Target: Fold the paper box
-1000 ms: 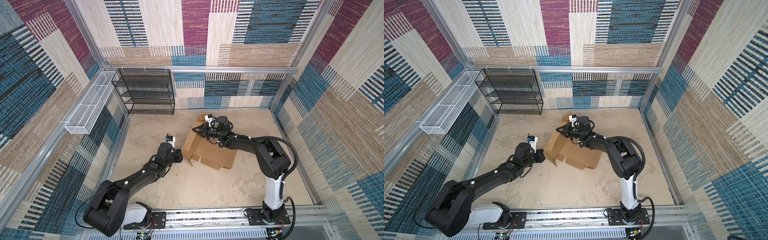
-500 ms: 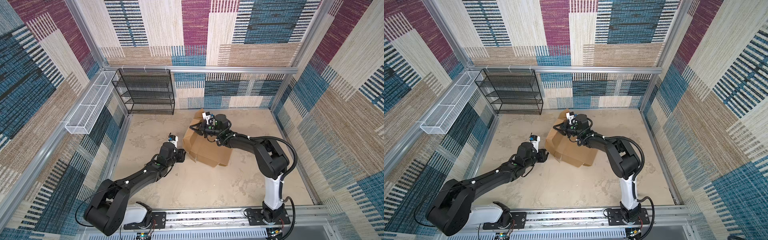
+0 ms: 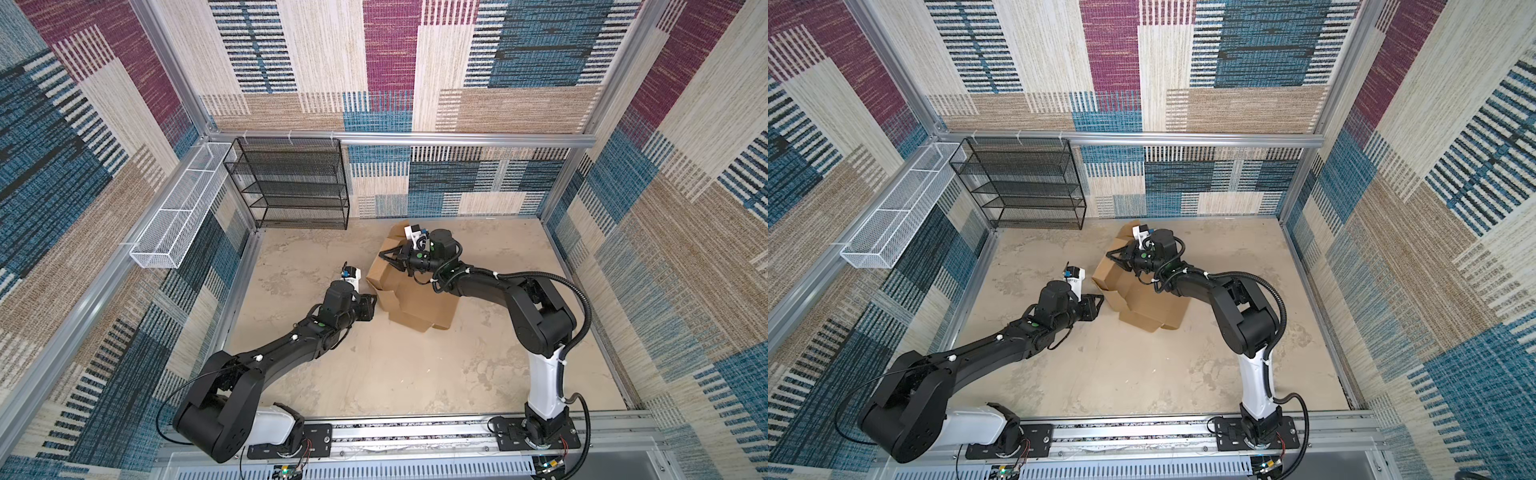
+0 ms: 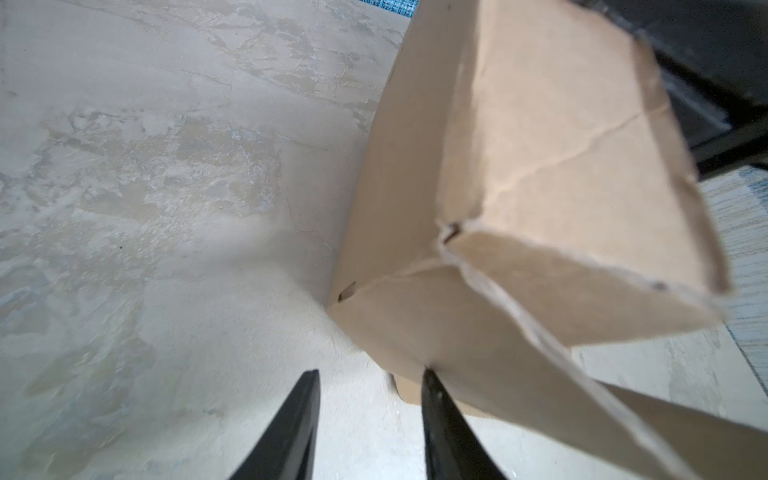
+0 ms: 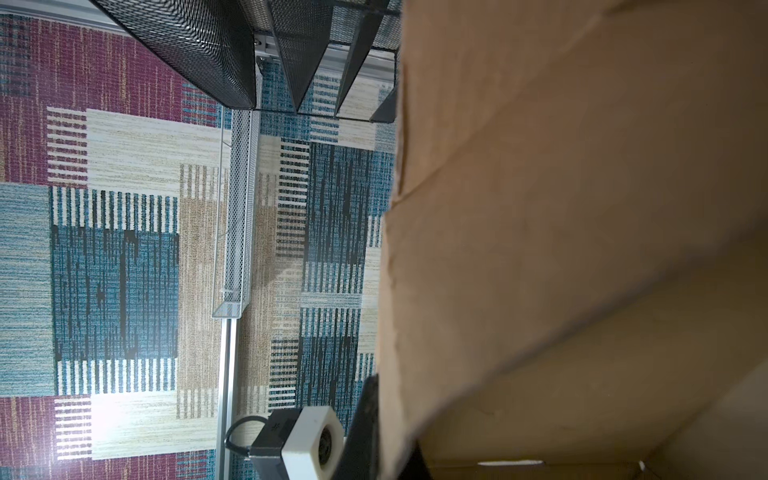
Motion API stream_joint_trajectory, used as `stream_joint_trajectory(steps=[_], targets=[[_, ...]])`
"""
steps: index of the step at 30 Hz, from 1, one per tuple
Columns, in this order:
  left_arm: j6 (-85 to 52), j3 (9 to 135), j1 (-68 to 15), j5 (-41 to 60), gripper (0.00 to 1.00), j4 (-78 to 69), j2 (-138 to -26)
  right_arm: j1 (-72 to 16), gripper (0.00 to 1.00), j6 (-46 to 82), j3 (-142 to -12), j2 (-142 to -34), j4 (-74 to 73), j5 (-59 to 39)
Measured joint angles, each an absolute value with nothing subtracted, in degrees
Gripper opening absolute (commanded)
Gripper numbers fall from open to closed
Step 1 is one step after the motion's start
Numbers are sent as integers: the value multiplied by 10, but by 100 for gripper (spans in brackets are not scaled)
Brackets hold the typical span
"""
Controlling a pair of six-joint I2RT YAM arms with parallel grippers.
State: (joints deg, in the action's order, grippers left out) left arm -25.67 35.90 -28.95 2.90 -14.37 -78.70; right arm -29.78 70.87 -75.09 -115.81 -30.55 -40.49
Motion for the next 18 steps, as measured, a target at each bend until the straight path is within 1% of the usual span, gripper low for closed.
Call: stream_joint_trajectory(steps=[15,18], targets=[[-257,375,-336,-8,44,-182,-819,-300,2,731,-738,-1159,-319,-397],[-257,383,-340,-16,43,-185,-832,-302,2,737,-730,-1158,-320,-384]])
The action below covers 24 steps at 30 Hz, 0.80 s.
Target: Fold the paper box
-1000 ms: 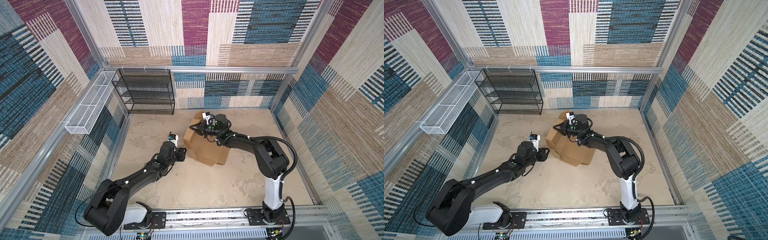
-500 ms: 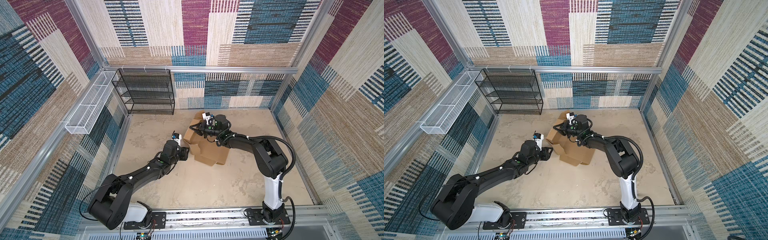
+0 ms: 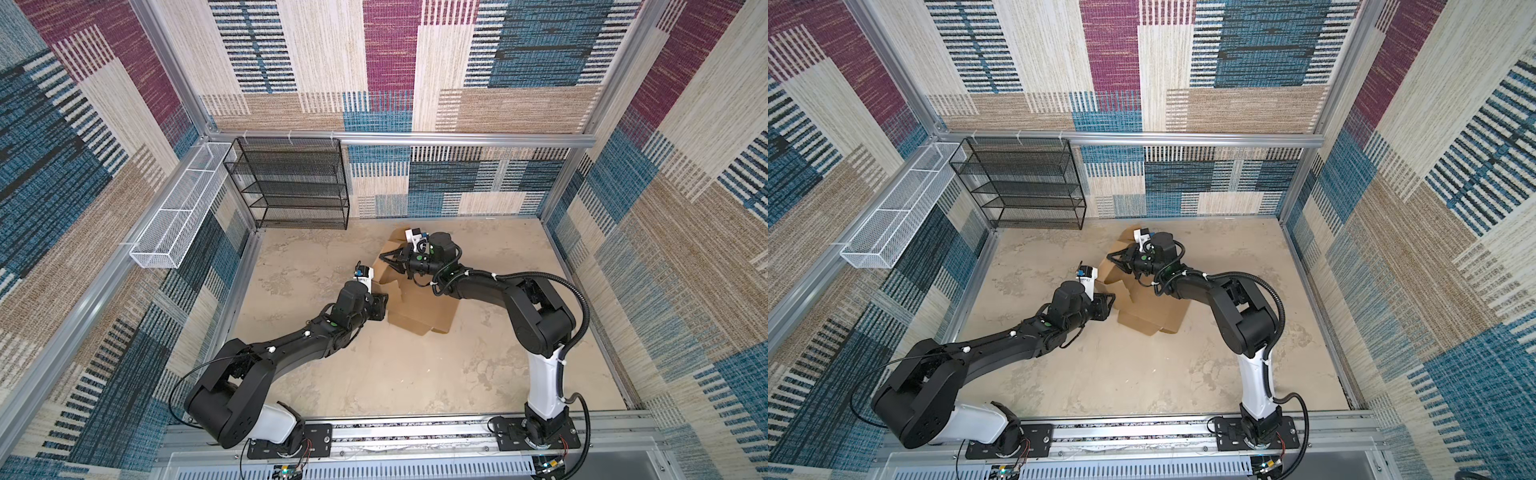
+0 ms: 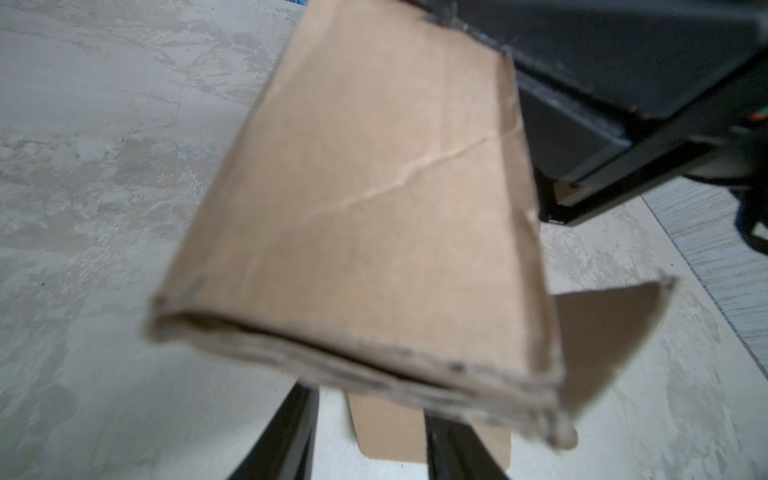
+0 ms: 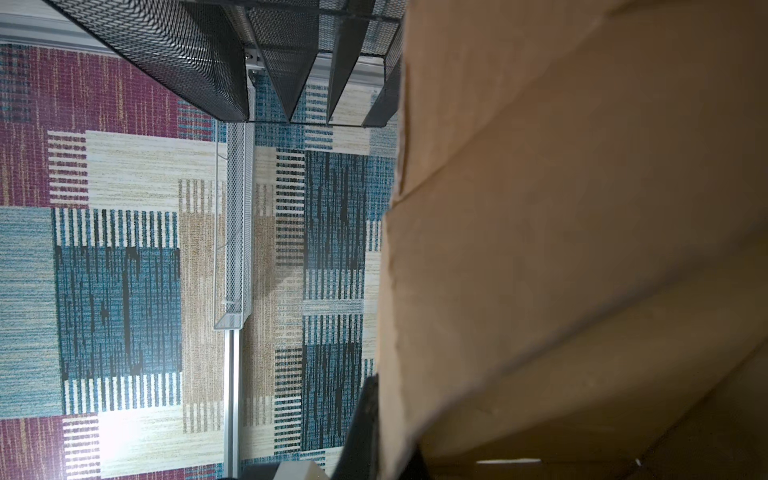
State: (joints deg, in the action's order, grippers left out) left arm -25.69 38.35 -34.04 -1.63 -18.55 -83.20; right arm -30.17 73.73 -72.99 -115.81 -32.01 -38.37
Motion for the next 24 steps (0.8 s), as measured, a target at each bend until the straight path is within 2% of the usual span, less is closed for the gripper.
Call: stream_joint_trajectory(steps=[24], targets=[[-259,429,-380,-156,43,-185,-881,-324,2,780,-645,-1071,-315,-234]])
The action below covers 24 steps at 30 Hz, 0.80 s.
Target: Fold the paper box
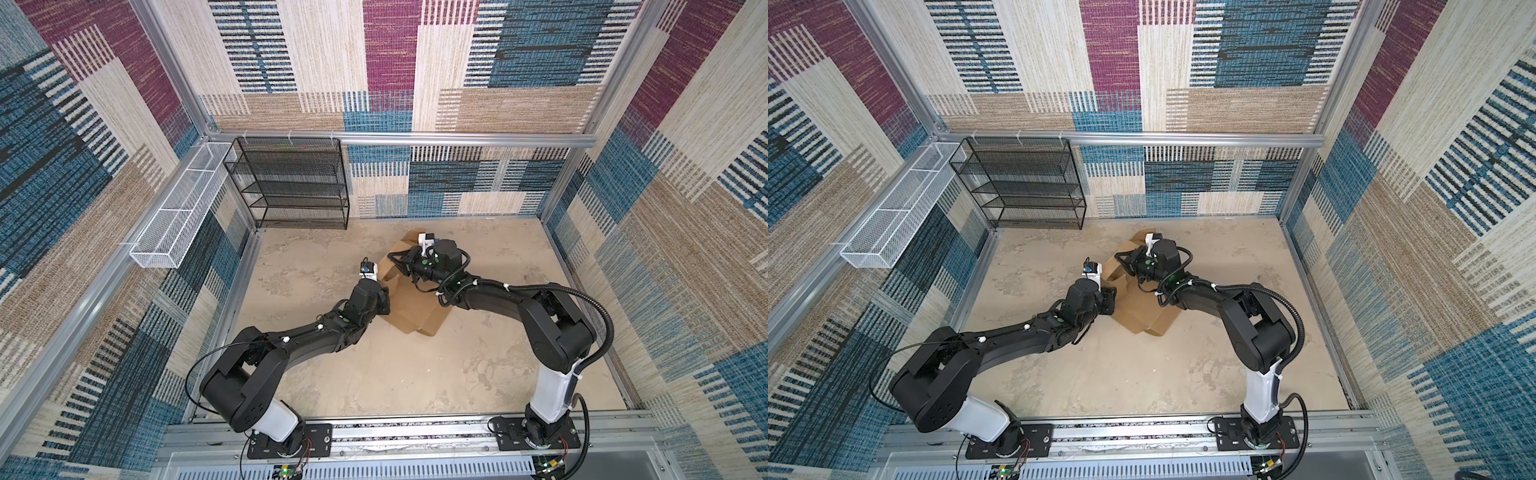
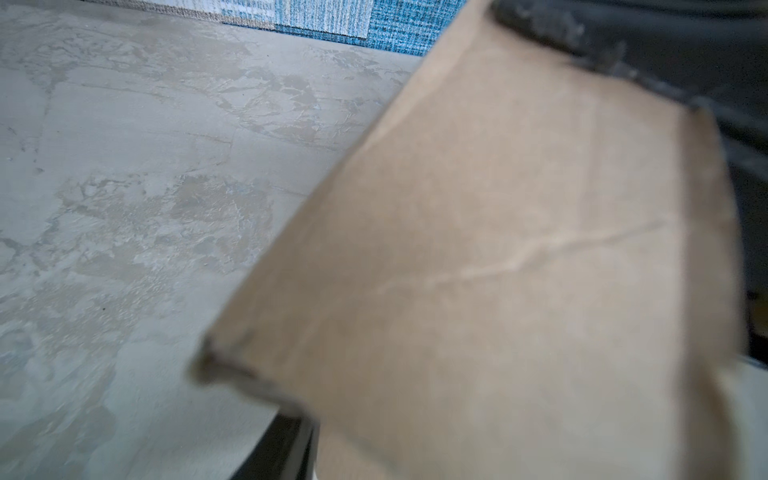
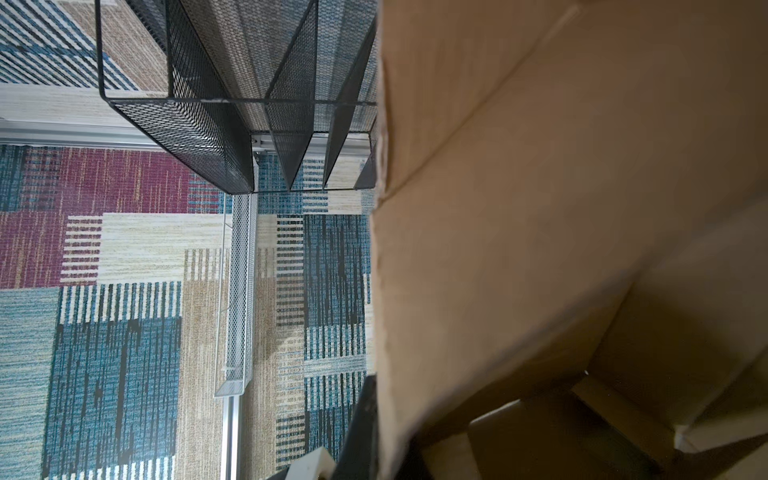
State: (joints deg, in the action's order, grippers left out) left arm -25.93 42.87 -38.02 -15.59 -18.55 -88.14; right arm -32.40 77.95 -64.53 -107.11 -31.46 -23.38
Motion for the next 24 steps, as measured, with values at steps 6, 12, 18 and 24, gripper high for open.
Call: stream_joint_trajectory(steps=[6,12,18,24], targets=[[-259,435,-391,-196,36,-181,-887,-326,2,786,-641,-1070,-317,-223],[-259,435,-395,-214,37,-177,-885,-327,3,794,-644,-1077,-319,-220],[-260,413,-396,-233,41,-178,-868,-329,3,797,-646,-1088,-321,-227],[-267,389,-397,-248,42,-180,-856,-331,3,797,-642,-1094,-332,-230]])
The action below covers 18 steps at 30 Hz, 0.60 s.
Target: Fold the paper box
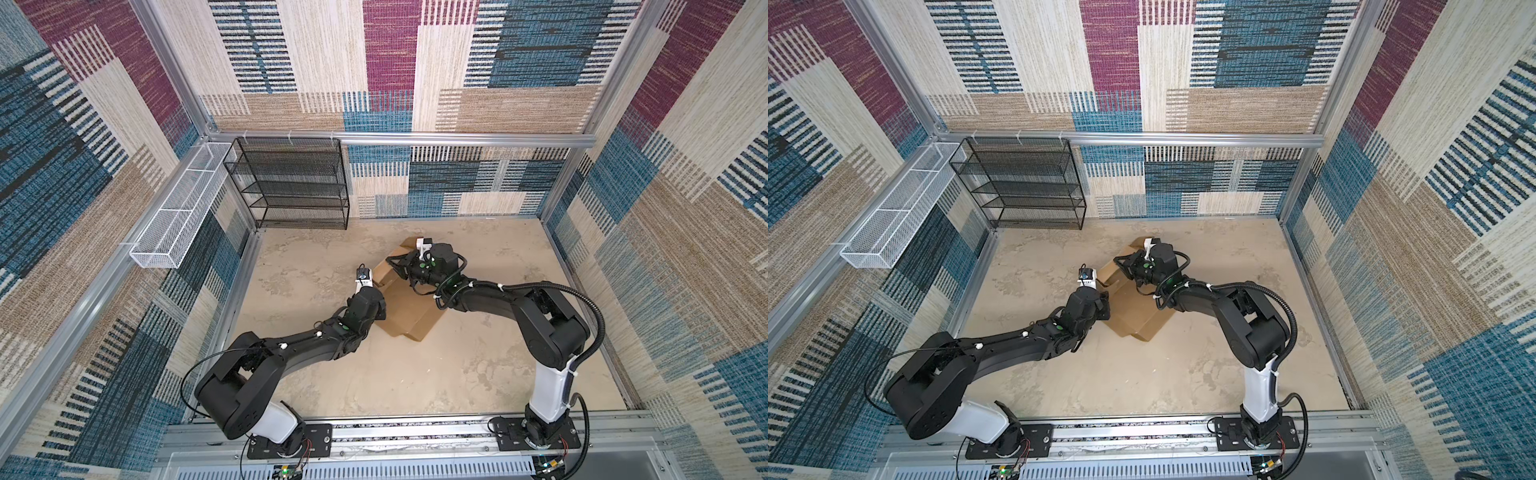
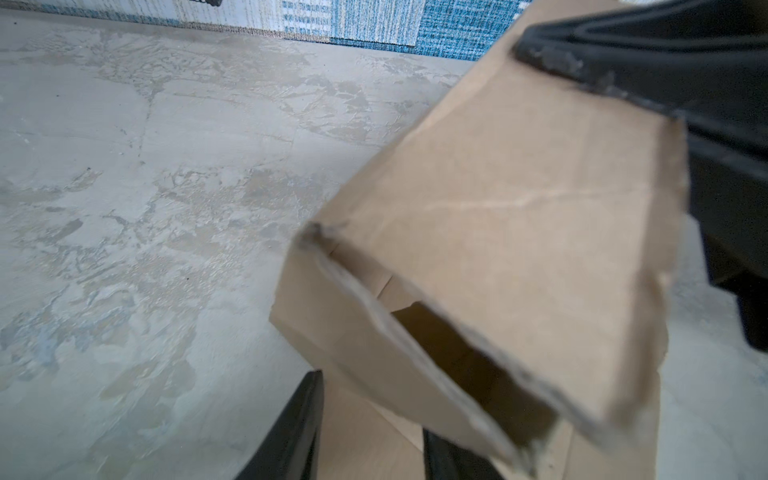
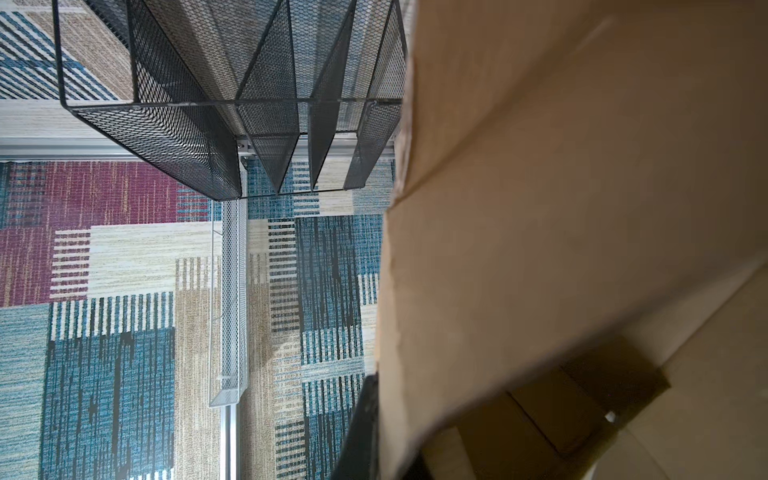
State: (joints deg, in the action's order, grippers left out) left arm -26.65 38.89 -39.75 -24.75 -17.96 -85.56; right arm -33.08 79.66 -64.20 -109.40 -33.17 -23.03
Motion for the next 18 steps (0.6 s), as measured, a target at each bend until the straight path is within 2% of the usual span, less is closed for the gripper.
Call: stream_joint_trajectory(steps=[9,15,18], targets=[[-273,373,-397,-268,45,-182,-844,-338,4,799,-637,-1103,-352,-229],[-275,366,-397,-280,46,-190,-839,-347,17,798,-675,-1120,-339,-230],[-275,362,-396,-282,46,-198,-838,-353,19,796,-695,-1124,-322,-230]])
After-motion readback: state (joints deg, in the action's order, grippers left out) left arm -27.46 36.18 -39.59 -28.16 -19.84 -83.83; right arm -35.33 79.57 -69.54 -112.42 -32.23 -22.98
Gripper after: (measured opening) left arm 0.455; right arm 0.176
